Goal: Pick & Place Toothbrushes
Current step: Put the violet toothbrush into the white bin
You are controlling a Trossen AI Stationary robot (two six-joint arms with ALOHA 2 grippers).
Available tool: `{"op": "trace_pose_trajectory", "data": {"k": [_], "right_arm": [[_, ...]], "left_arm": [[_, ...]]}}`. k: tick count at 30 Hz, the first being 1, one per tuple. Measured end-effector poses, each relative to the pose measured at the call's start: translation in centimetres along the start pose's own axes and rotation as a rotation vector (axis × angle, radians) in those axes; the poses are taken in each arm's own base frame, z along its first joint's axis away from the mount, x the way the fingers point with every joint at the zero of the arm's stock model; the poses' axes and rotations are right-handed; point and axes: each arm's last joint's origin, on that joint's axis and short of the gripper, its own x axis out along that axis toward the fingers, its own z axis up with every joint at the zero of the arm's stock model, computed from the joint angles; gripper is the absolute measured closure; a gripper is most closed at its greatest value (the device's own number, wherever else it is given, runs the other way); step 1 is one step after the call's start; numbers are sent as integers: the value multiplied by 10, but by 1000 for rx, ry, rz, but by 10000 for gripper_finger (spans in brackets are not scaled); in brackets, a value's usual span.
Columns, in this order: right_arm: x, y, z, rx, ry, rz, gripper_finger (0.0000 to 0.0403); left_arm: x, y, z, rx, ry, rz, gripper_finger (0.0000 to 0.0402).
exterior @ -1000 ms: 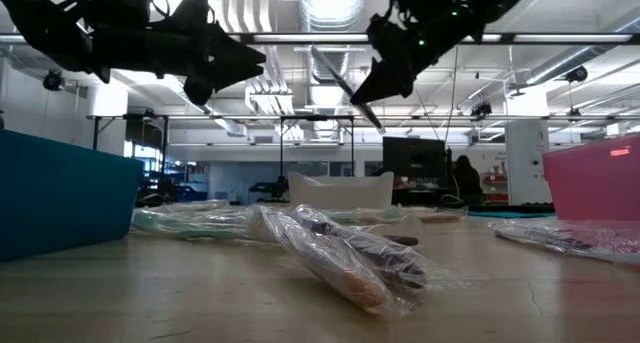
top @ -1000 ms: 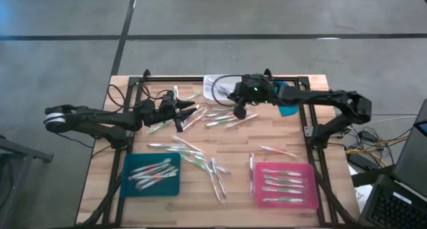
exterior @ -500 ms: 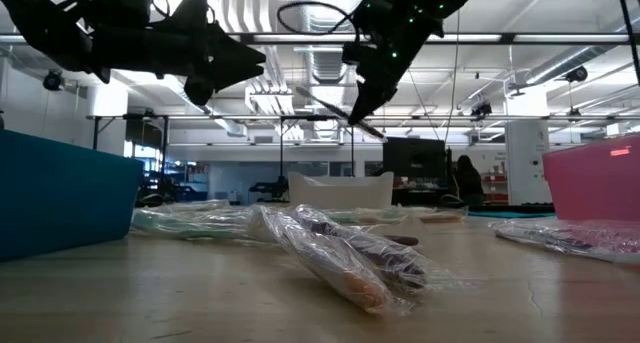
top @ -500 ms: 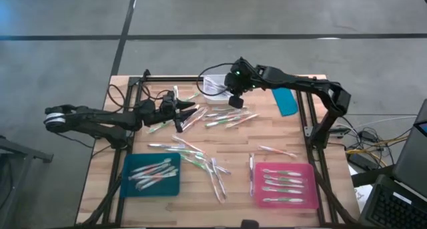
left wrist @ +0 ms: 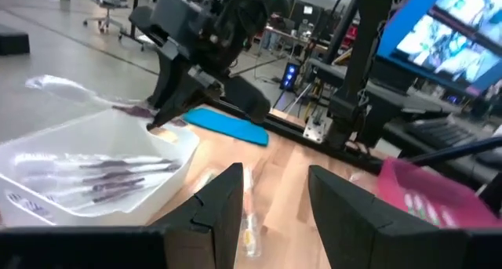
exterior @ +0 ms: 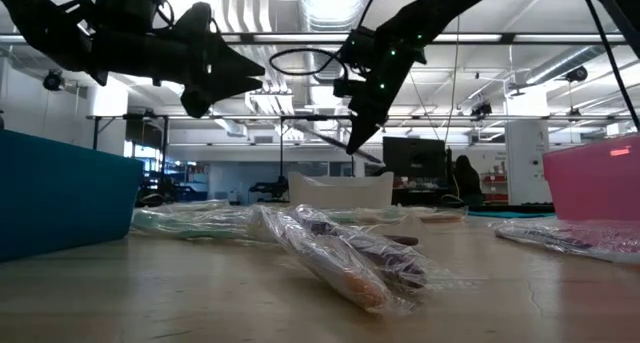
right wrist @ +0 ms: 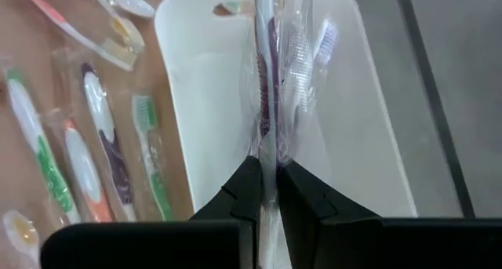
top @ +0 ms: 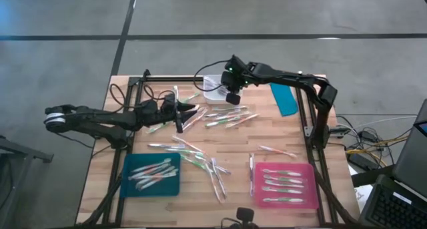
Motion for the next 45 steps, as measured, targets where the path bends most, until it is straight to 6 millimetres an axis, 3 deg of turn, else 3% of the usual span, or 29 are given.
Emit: {"op": "trace_pose_trajectory", "data": {"k": [14,23,45], "right_arm": [[45,-6,-14,33,82,12,380],[46,-20,-18,140,76,-12,380],[59,-12,-30,295,56,31,380]], "left_arm": [[0,-1,1,-31,-4,-2,252],[0,-1,1,-31,-5,-2,252],[0,-1,1,-39,-5,-2,252]]}}
